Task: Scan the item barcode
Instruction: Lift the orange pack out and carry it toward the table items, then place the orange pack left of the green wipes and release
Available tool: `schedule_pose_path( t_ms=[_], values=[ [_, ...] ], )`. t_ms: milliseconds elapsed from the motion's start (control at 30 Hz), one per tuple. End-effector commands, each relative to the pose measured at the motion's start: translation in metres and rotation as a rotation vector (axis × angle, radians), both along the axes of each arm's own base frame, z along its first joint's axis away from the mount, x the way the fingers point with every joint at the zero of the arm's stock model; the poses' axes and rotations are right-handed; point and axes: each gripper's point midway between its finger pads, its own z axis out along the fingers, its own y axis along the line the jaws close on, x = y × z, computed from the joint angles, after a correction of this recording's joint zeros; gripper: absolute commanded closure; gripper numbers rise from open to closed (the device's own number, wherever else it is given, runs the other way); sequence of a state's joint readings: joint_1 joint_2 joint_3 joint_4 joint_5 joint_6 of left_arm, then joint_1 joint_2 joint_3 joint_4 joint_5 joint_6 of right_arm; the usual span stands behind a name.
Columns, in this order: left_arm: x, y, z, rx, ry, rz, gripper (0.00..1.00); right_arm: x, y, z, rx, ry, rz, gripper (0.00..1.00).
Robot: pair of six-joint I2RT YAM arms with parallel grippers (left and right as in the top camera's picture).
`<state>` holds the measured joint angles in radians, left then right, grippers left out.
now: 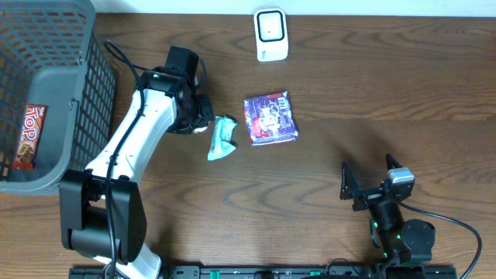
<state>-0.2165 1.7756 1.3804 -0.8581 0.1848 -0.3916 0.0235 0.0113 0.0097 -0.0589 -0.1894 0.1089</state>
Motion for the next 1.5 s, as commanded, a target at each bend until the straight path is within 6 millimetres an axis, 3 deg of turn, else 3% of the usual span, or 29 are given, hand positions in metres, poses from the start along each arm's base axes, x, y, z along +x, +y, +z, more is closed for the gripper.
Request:
schedule_pose_path(
  t_ms=[0, 100, 233, 633, 700, 733, 800, 933, 1033, 1133, 1267, 1333, 1467],
  values=[
    [-0.004, 0.007, -0.011, 0.039, 0.01, -0.002, 0.92, 0.0, -0.001, -0.001, -0.013, -0.003, -0.004, 0.01],
    [0.002, 0.029, -0.019, 0.168, -0.024, 0.015, 0.92, 0.0, -0.001, -0.001, -0.013, -0.003, -0.004, 0.01],
    [0.001, 0.033, -0.026, 0.201, -0.016, -0.027, 0.92, 0.0, -0.001, -0.001, -0.013, -0.004, -0.004, 0.01],
    [-0.039, 0.006, -0.061, 0.128, 0.104, -0.118, 0.91, 0.0, -0.001, -0.001, -0.013, -0.003, -0.004, 0.01],
    [-0.042, 0.001, -0.067, 0.128, 0.097, -0.134, 0.87, 0.0, -0.001, -0.001, -0.013, -0.004, -0.004, 0.01],
    [-0.042, -0.005, -0.071, 0.125, 0.081, -0.149, 0.75, 0.0, -0.001, -0.001, -0.013, -0.003, -0.004, 0.01],
    [-0.039, -0.013, -0.072, 0.121, 0.057, -0.167, 0.67, 0.0, -0.001, -0.001, -0.013, -0.003, -0.004, 0.01],
    [-0.033, -0.018, -0.068, 0.114, 0.031, -0.174, 0.6, 0.0, -0.001, -0.001, -0.013, -0.003, -0.004, 0.01],
    [-0.024, -0.023, -0.055, 0.088, -0.003, -0.176, 0.48, 0.0, -0.001, -0.001, -0.013, -0.003, -0.004, 0.01],
    [-0.012, -0.036, -0.028, 0.03, -0.064, -0.201, 0.35, 0.0, -0.001, -0.001, -0.013, -0.003, -0.004, 0.01],
    [0.001, -0.042, 0.017, 0.008, -0.179, -0.247, 0.18, 0.0, -0.001, -0.001, -0.013, -0.003, -0.005, 0.01],
    [0.007, -0.04, 0.047, 0.002, -0.263, -0.255, 0.02, 0.0, -0.001, -0.001, -0.013, -0.003, -0.005, 0.01],
    [0.019, -0.018, 0.096, 0.02, -0.4, -0.201, 0.0, 0.0, -0.001, -0.001, -0.013, -0.003, -0.005, 0.01]
  ],
)
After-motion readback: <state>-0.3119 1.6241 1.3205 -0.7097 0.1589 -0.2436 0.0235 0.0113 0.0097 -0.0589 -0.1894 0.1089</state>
